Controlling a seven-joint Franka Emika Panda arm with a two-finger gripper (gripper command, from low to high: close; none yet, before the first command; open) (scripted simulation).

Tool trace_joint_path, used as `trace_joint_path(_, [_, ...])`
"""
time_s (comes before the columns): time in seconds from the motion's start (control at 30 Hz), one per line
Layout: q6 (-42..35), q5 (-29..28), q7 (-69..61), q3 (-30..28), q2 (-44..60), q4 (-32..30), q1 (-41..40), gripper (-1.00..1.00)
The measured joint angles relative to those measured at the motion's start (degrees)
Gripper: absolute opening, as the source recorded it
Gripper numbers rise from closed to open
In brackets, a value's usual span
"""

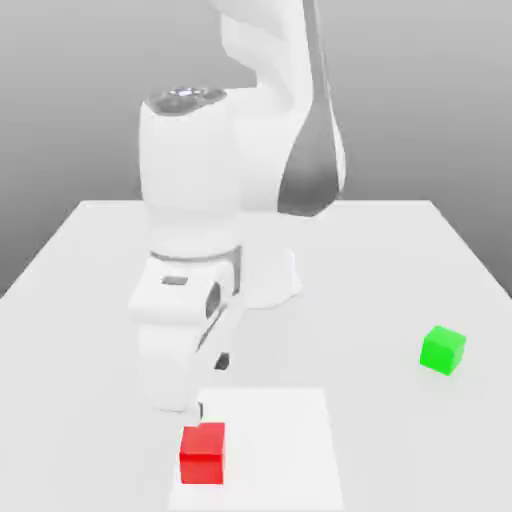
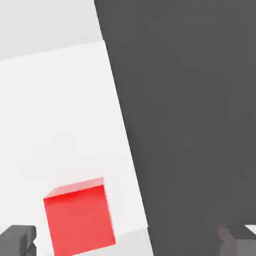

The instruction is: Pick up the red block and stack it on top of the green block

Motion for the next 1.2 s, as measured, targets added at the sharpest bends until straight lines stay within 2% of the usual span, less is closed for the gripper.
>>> trace_joint_path(0.07, [1.4, 0.7, -4.8, 0.5, 2.8, -0.6, -0.7, 0.0])
trace_joint_path(0.23, [8.7, 8.4, -12.4, 6.9, 12.7, 0.7, -5.6, 0.0])
trace_joint_path(0.27, [9.9, 9.5, -13.3, 8.1, 14.2, 1.0, -6.6, -1.0])
trace_joint_path(0.5, [9.9, 9.7, -13.5, 8.2, 14.3, 1.0, -6.6, -1.0])
trace_joint_path(0.63, [4.5, 3.2, -8.6, 4.1, 7.3, -0.3, -3.9, -1.0])
trace_joint_path(0.7, [2.1, 0.3, -5.6, 3.9, 3.7, -1.3, -2.2, -1.0])
trace_joint_path(0.8, [1.0, -1.3, -0.7, 7.5, 0.4, -3.4, 3.0, -1.0])
trace_joint_path(1.07, [-0.5, -3.8, 12.7, 17.3, -7.4, -9.4, 23.1, -1.0])
trace_joint_path(1.2, [-1.2, -5.1, 19.5, 22.6, -11.2, -12.4, 29.6, -1.0])
